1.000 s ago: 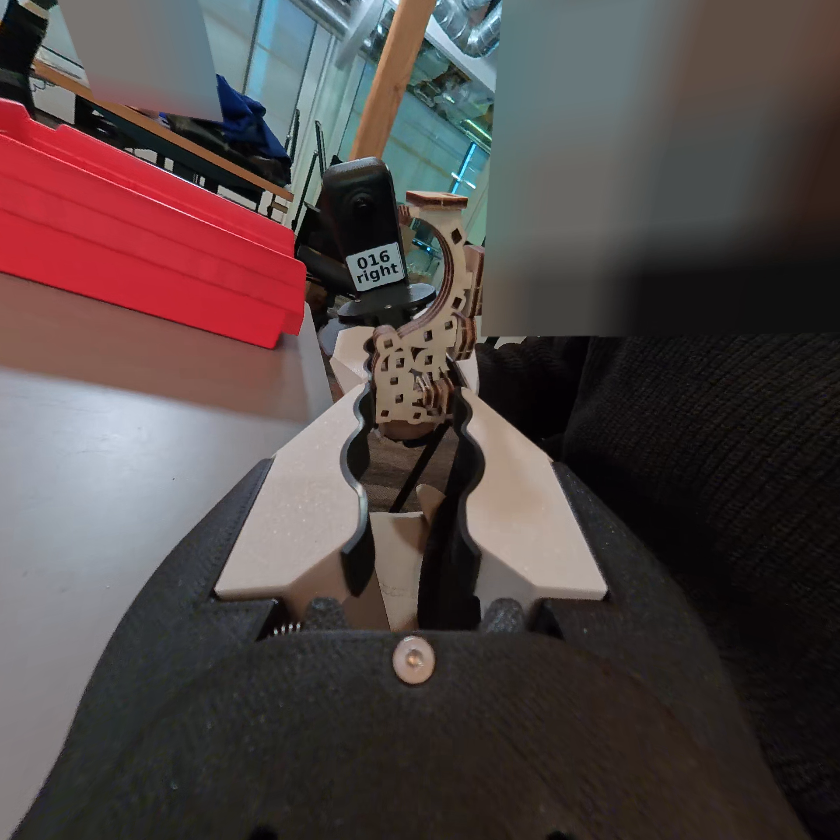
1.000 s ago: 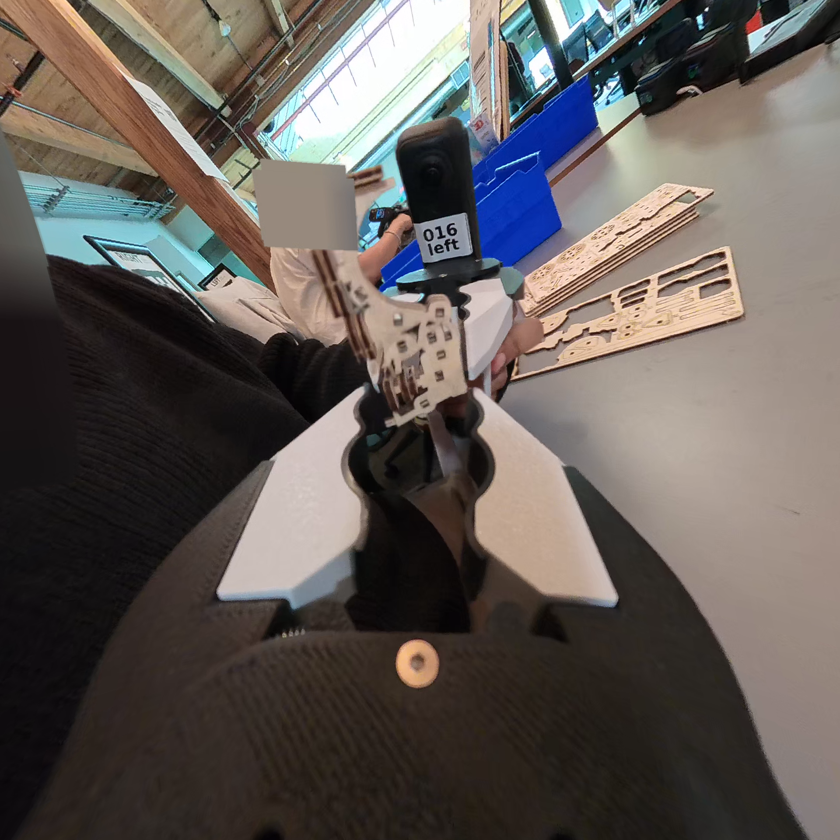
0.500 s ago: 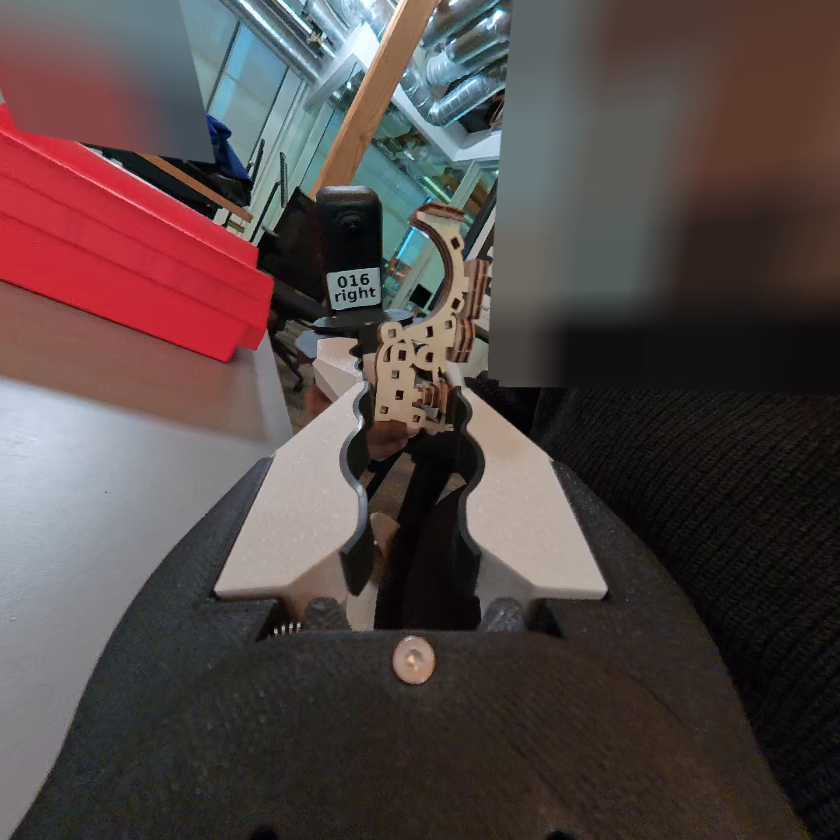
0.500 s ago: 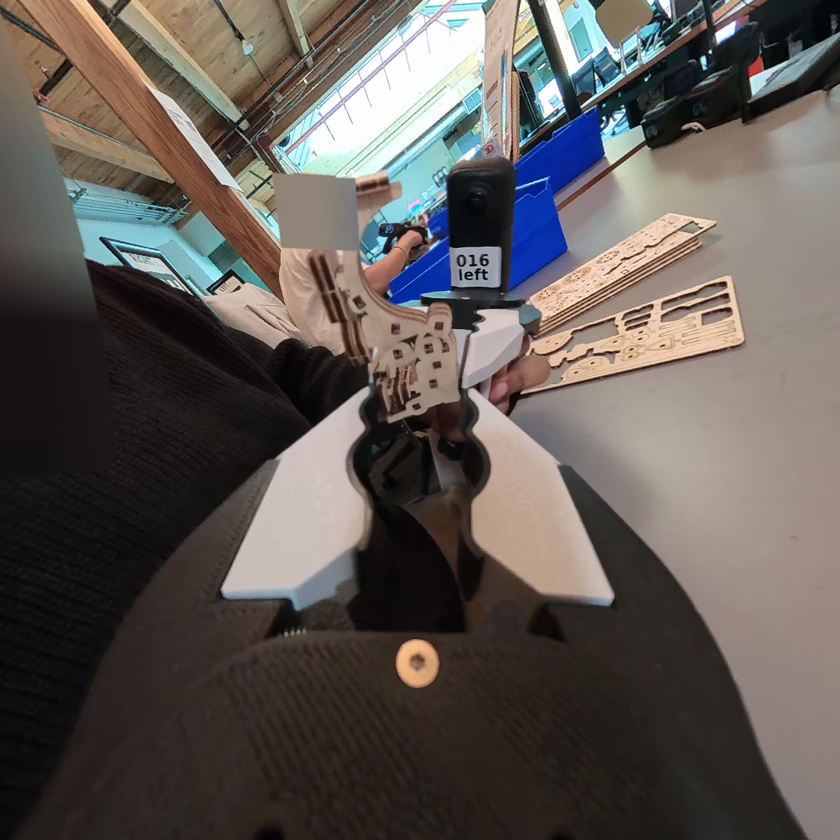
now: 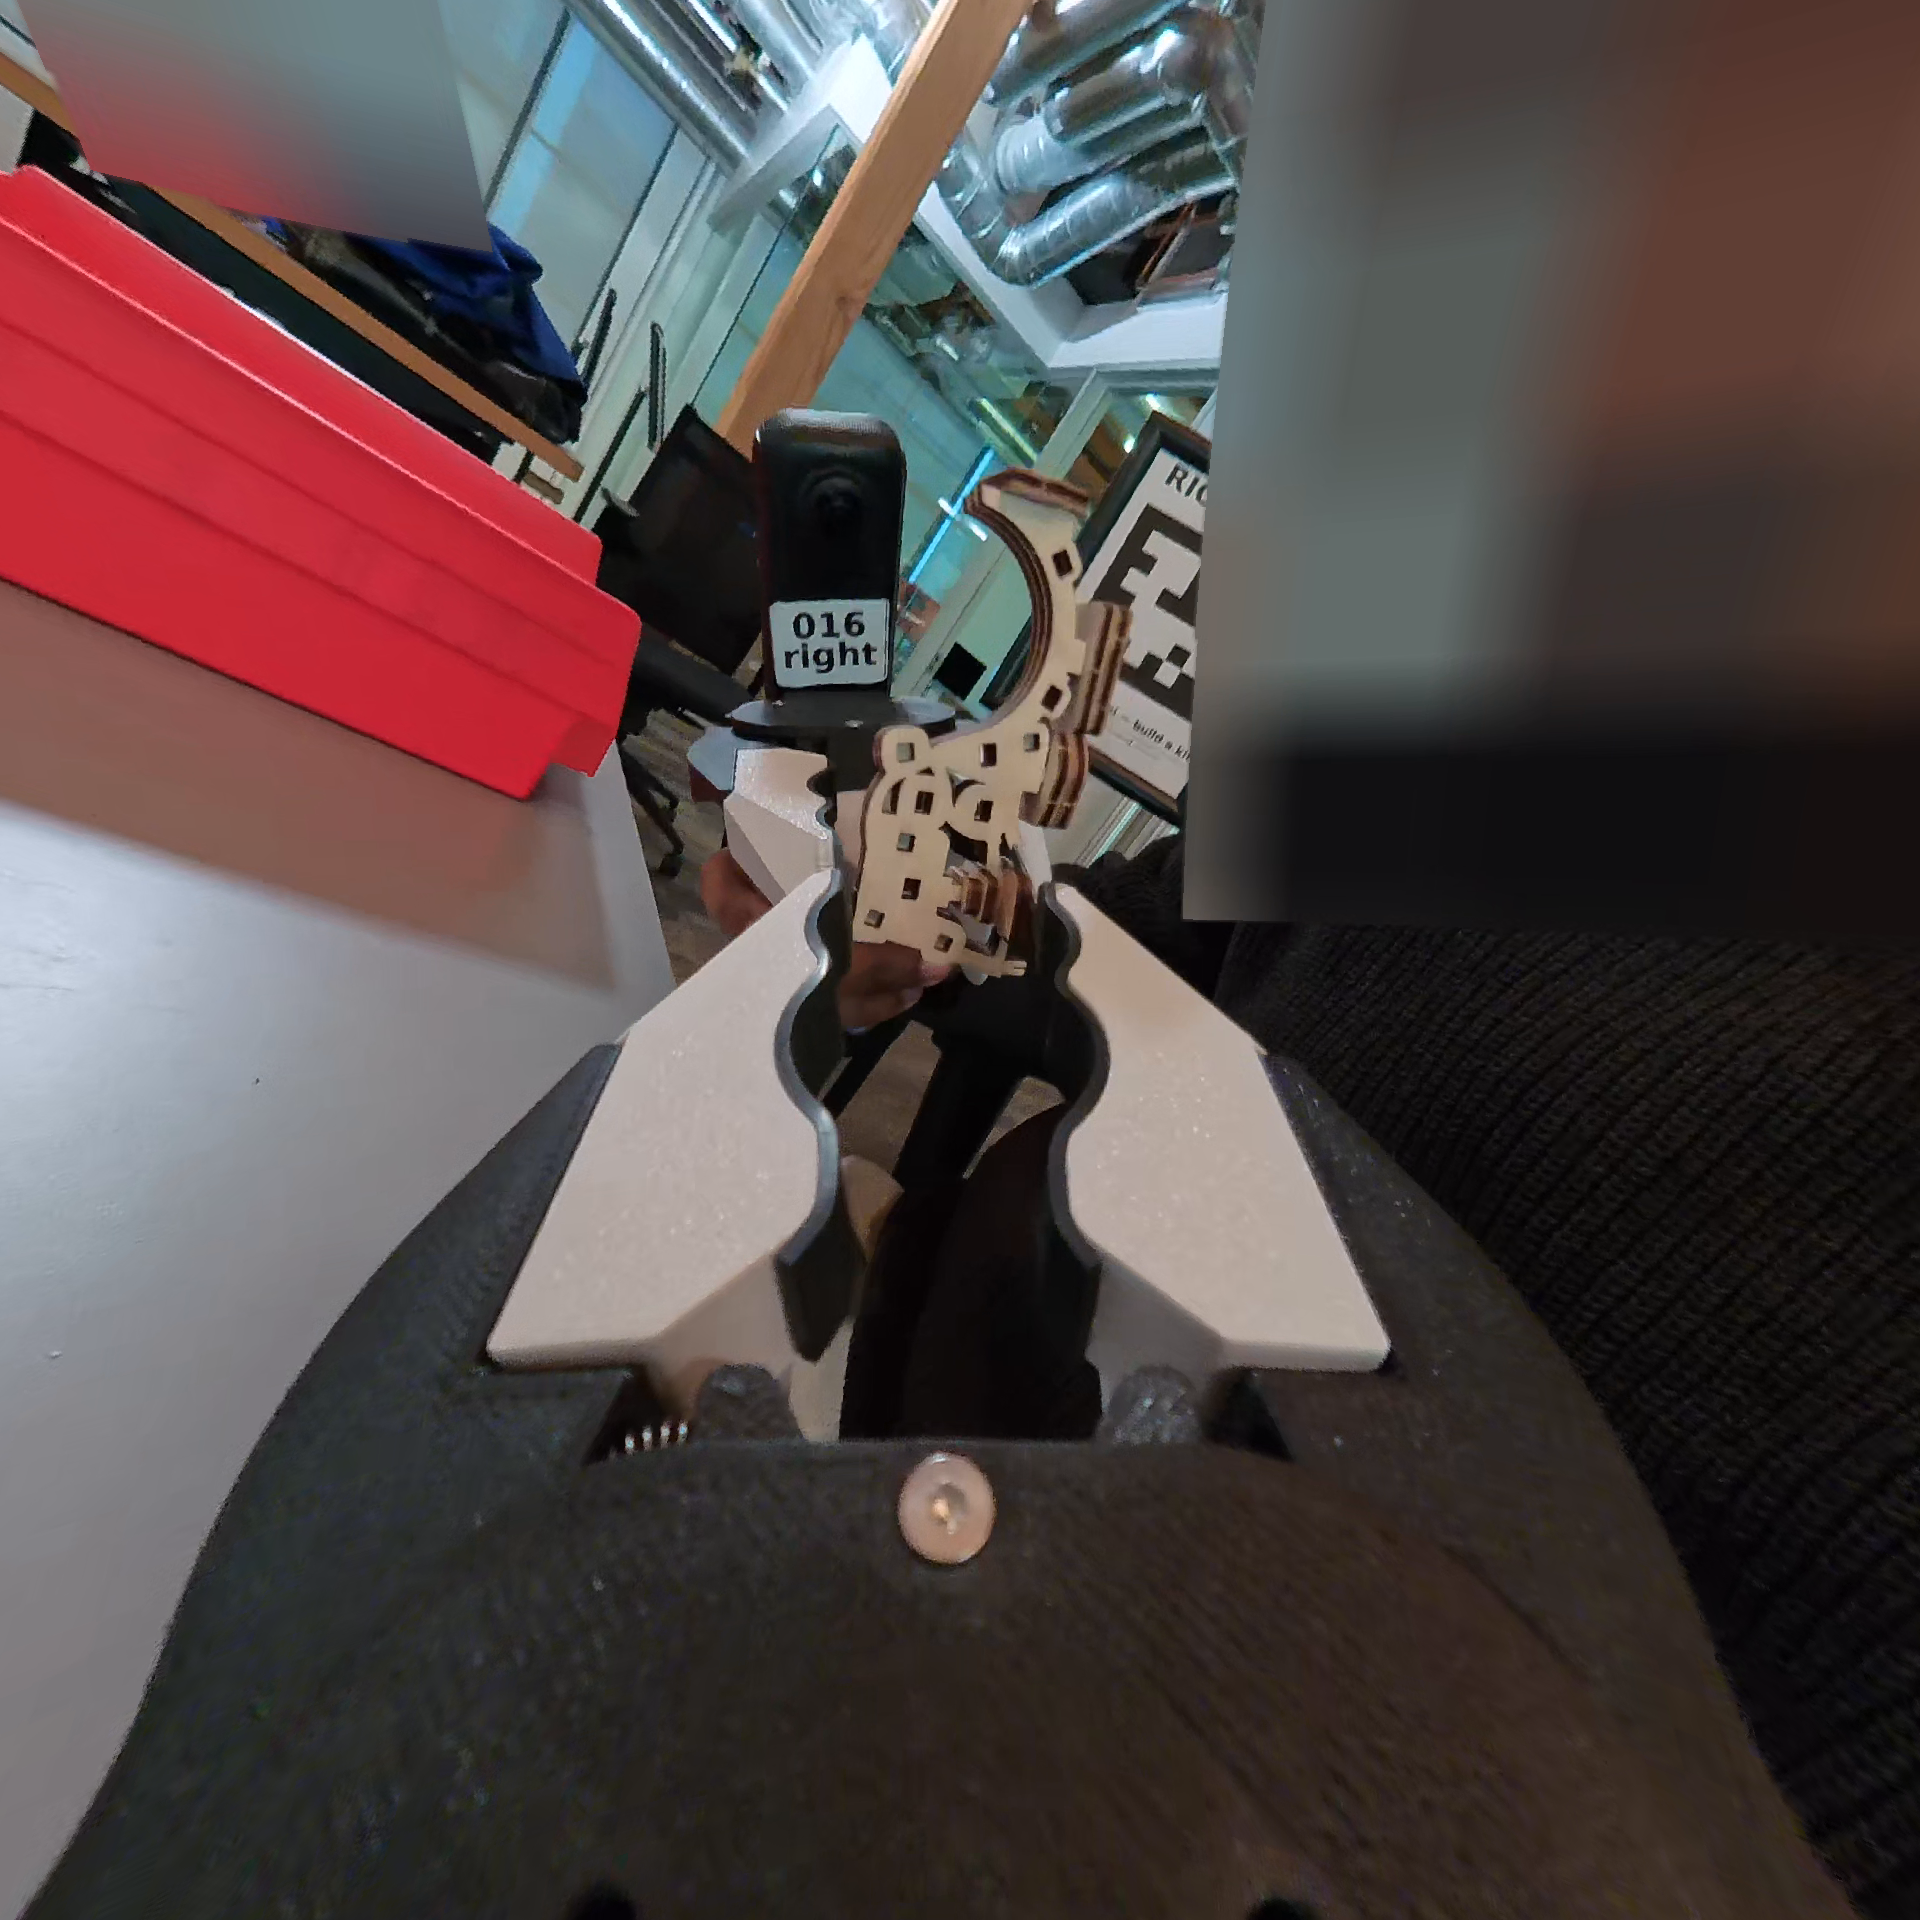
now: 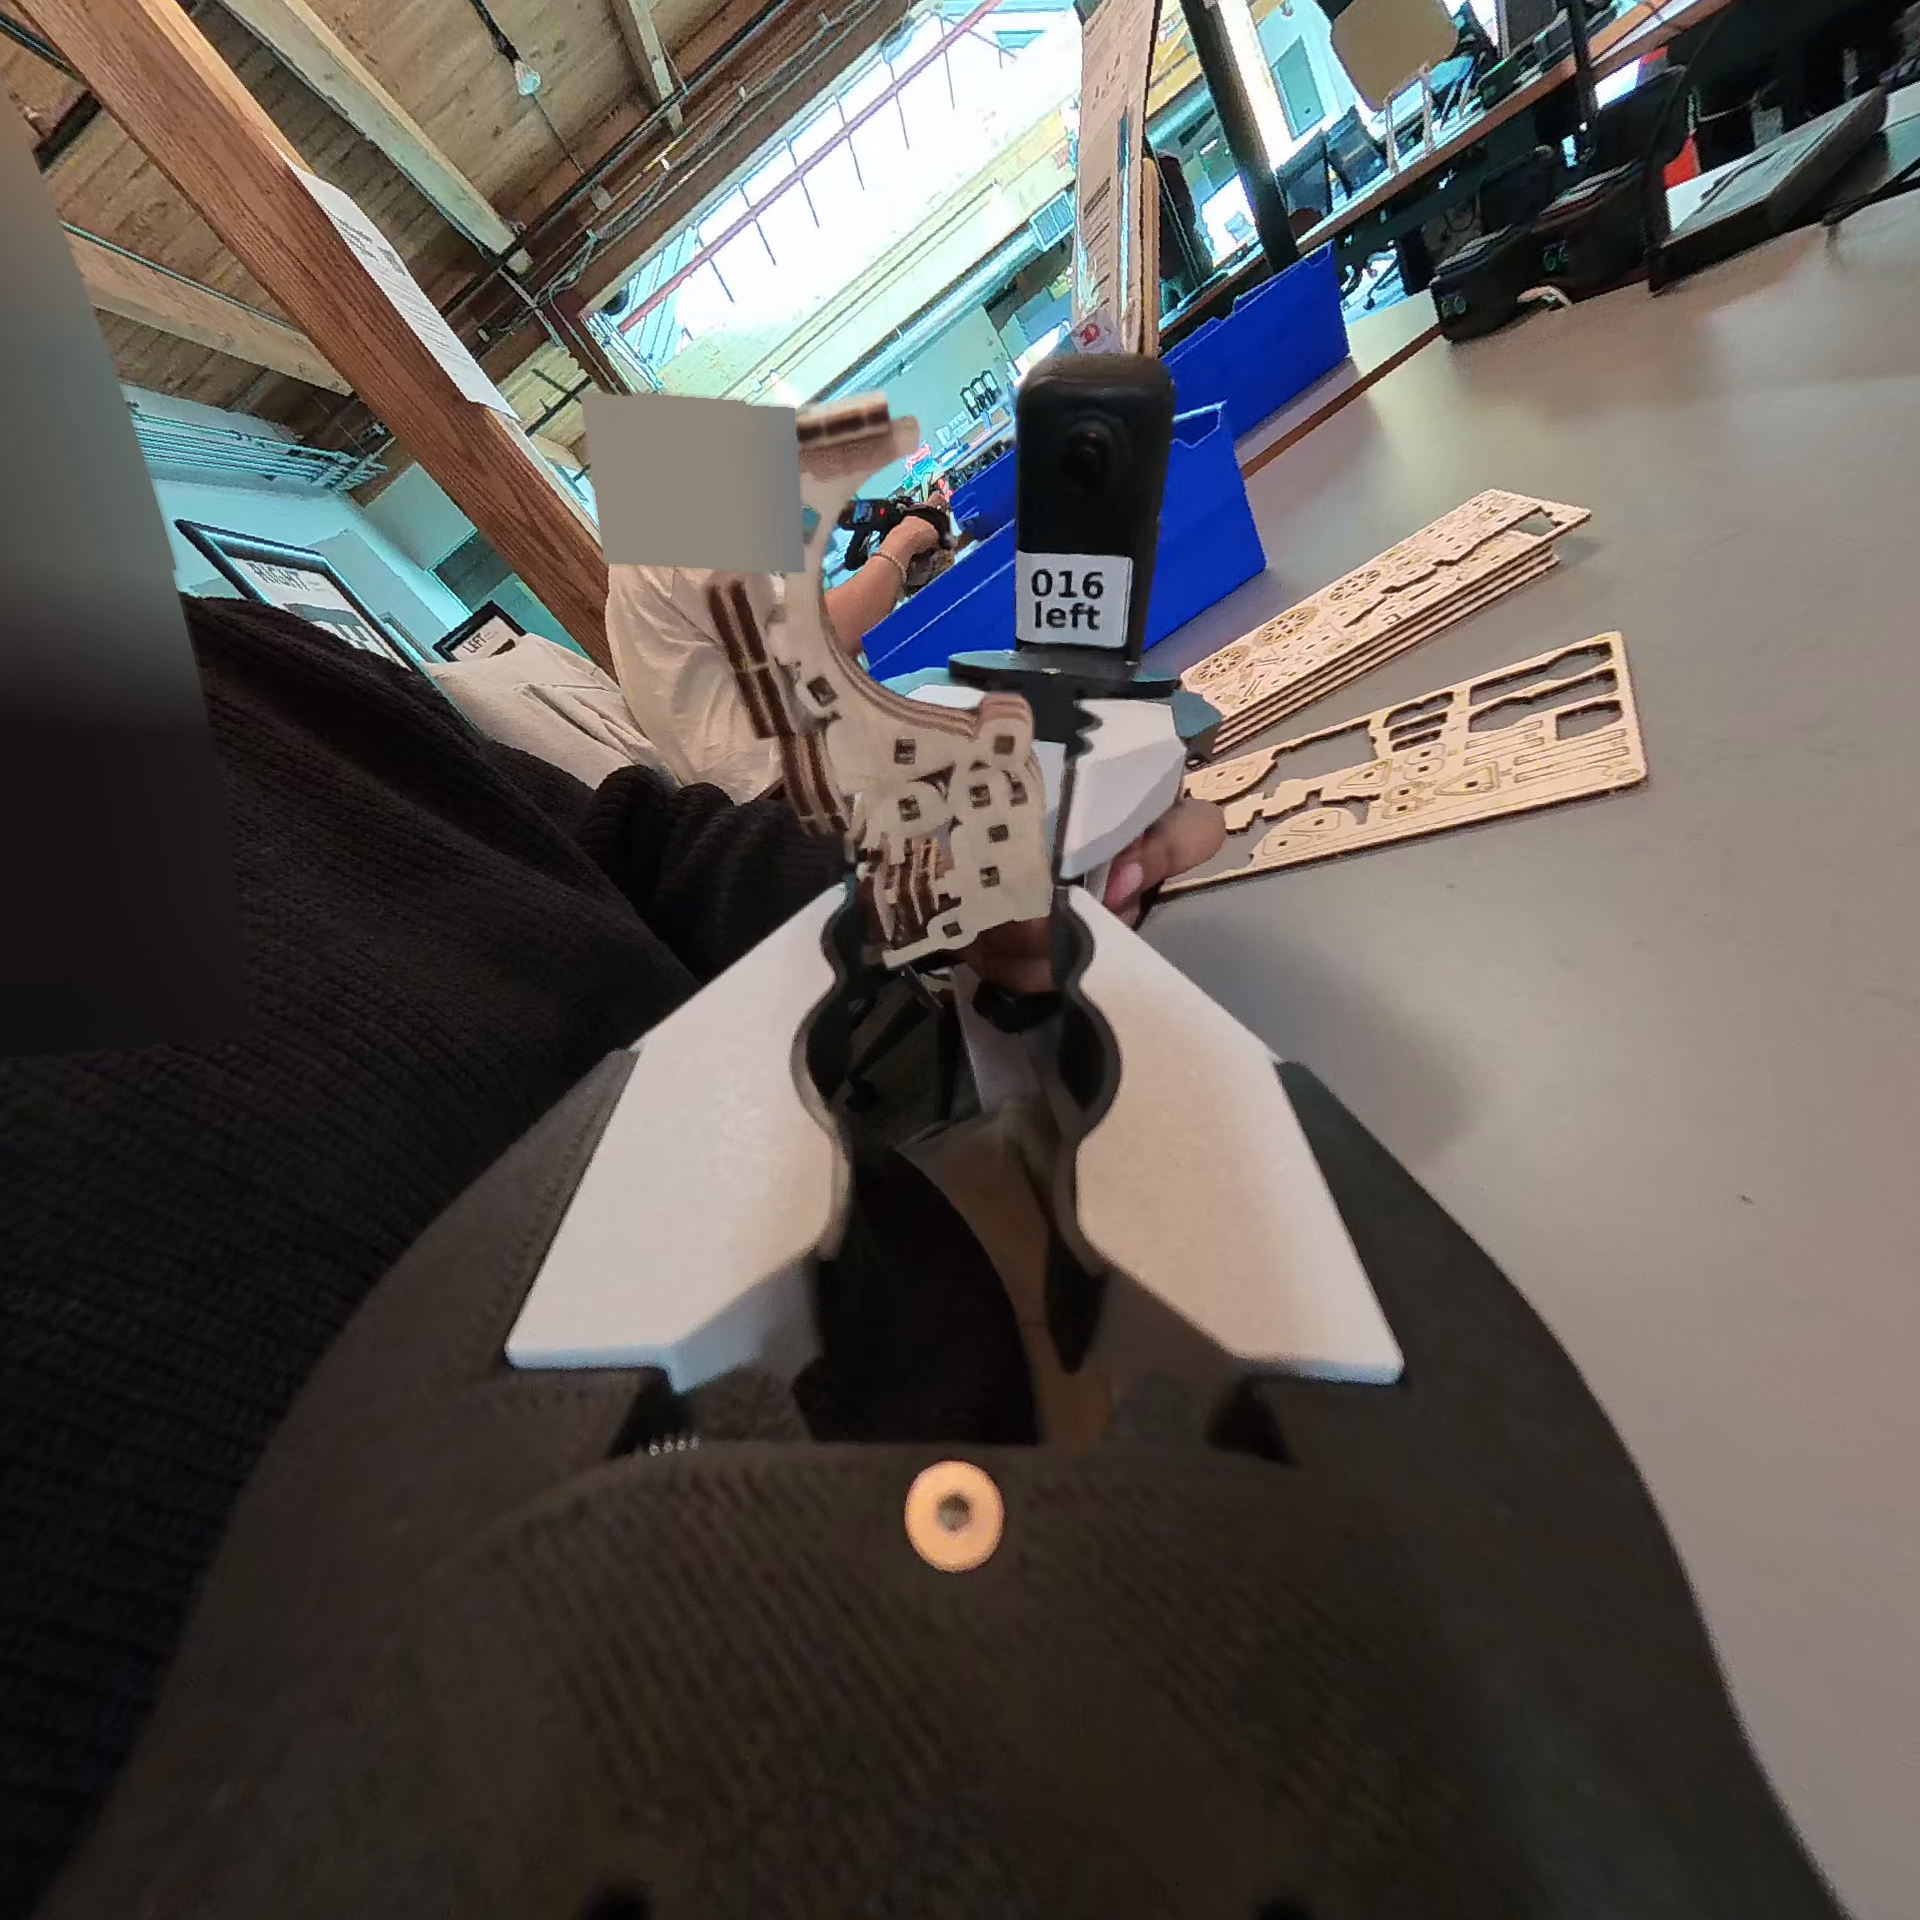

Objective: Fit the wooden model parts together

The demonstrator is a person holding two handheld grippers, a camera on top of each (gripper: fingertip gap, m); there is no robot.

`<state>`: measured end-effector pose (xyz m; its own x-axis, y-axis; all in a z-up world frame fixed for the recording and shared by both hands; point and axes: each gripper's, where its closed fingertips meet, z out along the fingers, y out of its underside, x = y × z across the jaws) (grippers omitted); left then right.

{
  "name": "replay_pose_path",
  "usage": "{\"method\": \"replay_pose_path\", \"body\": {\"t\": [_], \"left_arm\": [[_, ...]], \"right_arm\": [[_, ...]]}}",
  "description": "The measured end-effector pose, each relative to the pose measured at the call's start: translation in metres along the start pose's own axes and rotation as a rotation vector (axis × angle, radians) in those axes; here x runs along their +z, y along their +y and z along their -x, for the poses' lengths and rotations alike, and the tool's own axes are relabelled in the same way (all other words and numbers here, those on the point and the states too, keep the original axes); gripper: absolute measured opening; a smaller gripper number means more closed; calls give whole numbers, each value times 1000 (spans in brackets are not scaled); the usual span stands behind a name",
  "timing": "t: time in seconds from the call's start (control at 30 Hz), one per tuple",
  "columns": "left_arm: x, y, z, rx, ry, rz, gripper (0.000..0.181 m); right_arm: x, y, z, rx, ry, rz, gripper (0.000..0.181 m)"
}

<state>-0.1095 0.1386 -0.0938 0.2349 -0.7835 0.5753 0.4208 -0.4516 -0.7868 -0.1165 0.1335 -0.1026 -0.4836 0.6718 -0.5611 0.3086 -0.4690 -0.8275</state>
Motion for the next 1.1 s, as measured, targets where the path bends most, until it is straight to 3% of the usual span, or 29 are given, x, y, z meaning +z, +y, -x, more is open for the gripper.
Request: {"method": "replay_pose_path", "body": {"t": [0.23,0.83,1.1], "left_arm": [[0,6,2,14,-24,41,32],[-1,9,-2,-130,73,32,32],[0,8,7,-36,-35,34,31]], "right_arm": [[2,4,-2,0,13,21,35],[1,11,4,-29,-25,86,35],[2,10,-5,-65,62,86,38]]}}
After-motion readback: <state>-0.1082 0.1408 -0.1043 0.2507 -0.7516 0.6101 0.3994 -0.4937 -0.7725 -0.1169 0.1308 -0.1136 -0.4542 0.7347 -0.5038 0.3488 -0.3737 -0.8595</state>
